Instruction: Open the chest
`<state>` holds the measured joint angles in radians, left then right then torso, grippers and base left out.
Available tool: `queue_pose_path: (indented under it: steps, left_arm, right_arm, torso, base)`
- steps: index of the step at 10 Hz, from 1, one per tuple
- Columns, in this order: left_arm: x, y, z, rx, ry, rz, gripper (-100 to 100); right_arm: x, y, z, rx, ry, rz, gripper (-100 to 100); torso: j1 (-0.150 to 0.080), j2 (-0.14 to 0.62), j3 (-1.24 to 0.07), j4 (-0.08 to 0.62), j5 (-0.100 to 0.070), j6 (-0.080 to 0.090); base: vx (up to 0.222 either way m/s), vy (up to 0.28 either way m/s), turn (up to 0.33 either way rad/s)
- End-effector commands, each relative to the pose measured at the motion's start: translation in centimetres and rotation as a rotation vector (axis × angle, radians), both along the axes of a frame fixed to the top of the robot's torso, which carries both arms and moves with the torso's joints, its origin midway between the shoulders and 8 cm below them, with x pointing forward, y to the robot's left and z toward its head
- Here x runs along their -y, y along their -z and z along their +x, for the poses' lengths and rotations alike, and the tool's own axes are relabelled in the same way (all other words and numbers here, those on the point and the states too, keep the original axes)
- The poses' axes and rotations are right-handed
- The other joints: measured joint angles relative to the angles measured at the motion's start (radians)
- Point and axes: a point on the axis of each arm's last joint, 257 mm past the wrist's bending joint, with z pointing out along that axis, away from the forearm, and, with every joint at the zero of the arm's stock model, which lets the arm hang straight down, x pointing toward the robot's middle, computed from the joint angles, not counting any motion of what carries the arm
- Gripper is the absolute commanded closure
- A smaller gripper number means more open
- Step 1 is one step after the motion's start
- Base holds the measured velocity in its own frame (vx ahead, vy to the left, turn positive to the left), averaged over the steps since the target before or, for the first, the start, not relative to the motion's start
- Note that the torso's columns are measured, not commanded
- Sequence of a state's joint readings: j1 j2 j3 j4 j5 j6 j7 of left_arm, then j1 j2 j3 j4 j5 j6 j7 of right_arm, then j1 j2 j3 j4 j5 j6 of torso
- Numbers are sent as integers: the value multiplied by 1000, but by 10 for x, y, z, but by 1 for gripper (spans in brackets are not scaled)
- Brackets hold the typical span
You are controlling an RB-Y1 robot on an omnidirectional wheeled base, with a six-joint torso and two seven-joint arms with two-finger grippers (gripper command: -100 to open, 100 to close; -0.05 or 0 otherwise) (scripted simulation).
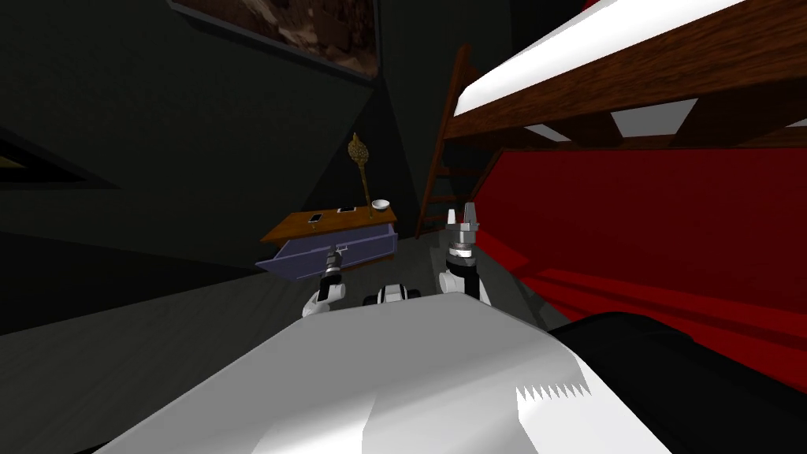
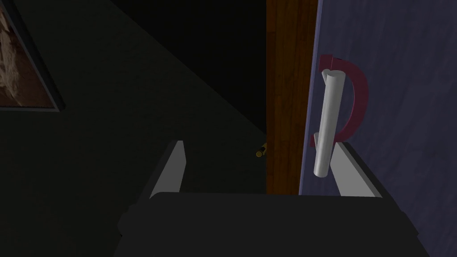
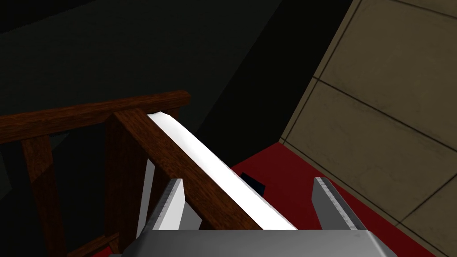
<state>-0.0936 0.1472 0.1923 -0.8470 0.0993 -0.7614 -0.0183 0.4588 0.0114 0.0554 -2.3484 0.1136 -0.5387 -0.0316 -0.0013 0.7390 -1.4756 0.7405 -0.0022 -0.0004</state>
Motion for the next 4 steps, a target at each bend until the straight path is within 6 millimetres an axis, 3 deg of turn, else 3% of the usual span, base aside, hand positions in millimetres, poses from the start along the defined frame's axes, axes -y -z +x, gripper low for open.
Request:
queue_pose_path:
  steps: [1,4]
  left_arm:
    - [0,1,0,-3,0,-1,0]
    - [0,3,-1,-6,-1,-2,0]
  right_arm:
    - [0,0,0,0,0,0,0]
    - [0,0,0,0,0,0,0]
  torso:
    - [0,-1,0,-1,1,0]
    - [1,-1,0,-2,2,0]
  base:
    - [0,0,0]
    - [0,0,0]
